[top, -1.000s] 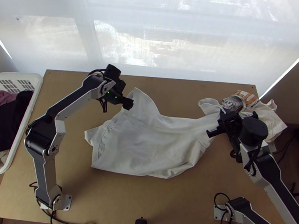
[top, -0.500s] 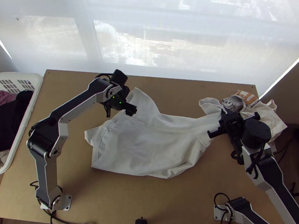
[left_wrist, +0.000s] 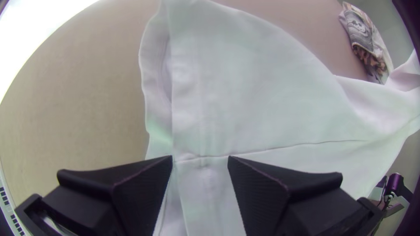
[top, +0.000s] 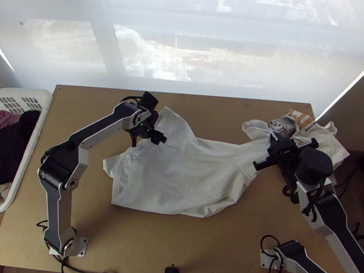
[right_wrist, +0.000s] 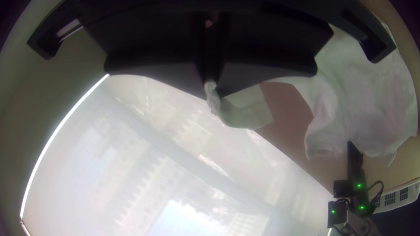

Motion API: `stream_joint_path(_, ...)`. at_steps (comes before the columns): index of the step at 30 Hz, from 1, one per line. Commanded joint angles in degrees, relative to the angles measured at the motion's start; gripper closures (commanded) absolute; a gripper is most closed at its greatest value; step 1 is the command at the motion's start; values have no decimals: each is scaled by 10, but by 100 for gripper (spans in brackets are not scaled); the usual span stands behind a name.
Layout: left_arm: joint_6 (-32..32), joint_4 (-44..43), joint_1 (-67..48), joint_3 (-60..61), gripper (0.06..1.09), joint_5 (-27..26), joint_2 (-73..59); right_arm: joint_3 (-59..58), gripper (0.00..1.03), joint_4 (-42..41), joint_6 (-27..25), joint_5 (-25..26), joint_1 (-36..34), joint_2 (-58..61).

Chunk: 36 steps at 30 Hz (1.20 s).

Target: Fold the t-shirt

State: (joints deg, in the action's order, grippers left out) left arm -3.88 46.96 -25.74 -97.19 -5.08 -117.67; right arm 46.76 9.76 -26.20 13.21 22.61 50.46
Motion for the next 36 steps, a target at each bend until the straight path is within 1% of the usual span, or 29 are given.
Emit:
stream_joint_path(1,5,-13,0,12,67,-12,-2,0,100,4,0,1,1,-6)
stream_joint_path(3,5,-17,-1,12,78,-15,1,1,100,5,0,1,1,-6)
stream_joint_path(6,6,-21,-1,12,90,-15,8,3,100,6,0,1,2,-7)
stream_joint_path(8,7,-25,-1,12,103,-15,16,3,100,7,0,2,2,-8)
stream_joint_path(9,7,-27,0,12,105,-15,22,4,100,8,0,2,2,-8)
stream_joint_path(18,-2,-34,13,-19,105,-15,137,18,100,23,-1,6,2,-20)
stream_joint_path(26,21,-34,25,-86,105,-13,246,90,100,33,-2,11,15,-12)
stream_joint_path(31,34,-33,32,-136,105,8,303,156,100,40,-13,21,34,1)
stream_joint_path(36,49,-32,35,-179,105,31,358,212,100,51,-22,22,36,14)
